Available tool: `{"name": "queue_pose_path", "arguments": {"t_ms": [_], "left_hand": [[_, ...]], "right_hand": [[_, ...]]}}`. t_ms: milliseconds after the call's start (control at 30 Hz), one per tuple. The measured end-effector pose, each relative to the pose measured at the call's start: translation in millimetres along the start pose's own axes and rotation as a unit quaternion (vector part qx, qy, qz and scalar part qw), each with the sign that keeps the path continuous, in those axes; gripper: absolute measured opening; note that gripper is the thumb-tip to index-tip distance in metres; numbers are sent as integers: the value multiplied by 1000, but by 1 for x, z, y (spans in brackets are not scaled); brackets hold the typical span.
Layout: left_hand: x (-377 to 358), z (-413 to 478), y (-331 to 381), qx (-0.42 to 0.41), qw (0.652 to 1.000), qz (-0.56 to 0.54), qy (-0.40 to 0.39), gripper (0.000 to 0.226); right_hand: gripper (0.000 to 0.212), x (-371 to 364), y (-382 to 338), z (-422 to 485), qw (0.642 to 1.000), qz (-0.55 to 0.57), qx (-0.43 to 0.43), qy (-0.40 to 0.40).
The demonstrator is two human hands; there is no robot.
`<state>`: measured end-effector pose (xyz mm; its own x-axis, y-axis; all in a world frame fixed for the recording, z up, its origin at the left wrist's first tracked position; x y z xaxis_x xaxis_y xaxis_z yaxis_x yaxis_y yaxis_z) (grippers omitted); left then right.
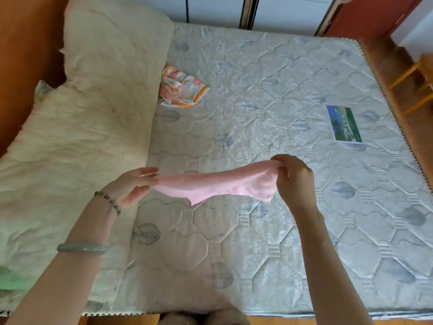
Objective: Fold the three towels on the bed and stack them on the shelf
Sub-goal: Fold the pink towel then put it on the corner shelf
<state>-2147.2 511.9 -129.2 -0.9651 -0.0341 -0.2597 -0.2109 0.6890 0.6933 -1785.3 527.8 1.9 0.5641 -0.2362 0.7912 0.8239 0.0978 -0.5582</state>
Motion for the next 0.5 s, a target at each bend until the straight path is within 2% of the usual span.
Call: {"name": "queue_pose_path", "arguments": {"t_ms": [67, 167, 233, 367, 467, 500], "left_hand": [[-3, -4, -4, 5, 1000, 16, -13, 37], [-4, -11, -1, -17, 989, 149, -5, 46], [-6, -16, 13, -63, 967, 244, 22, 47], [-7, -22, 46, -154, 904, 380, 120, 29], [-17, -22, 71, -226, 837, 469, 169, 5], [-21, -21, 79, -247, 817, 488, 180, 10]], "right_hand": [[41, 5, -4, -1, 1000, 3, 11, 6], [40, 8, -4, -1, 1000, -6, 14, 7], [38, 7, 1, 0, 1000, -17, 7, -2], [25, -11, 20, 12, 999, -32, -16, -41], [26, -29, 34, 27, 995, -50, -30, -77], [28, -32, 37, 32, 995, -51, -33, -81]]}}
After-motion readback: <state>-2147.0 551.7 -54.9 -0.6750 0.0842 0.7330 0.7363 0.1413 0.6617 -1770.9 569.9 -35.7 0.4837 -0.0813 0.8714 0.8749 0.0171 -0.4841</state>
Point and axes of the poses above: each hand's wrist, its own z-axis towards the middle knuckle, its own x-axis out of the back of the hand, y = z × x, the point moved 10 cm from there along z, towards the middle knuckle, and after that the axes turned 5 degrees about -y, right-handed, at the moved point
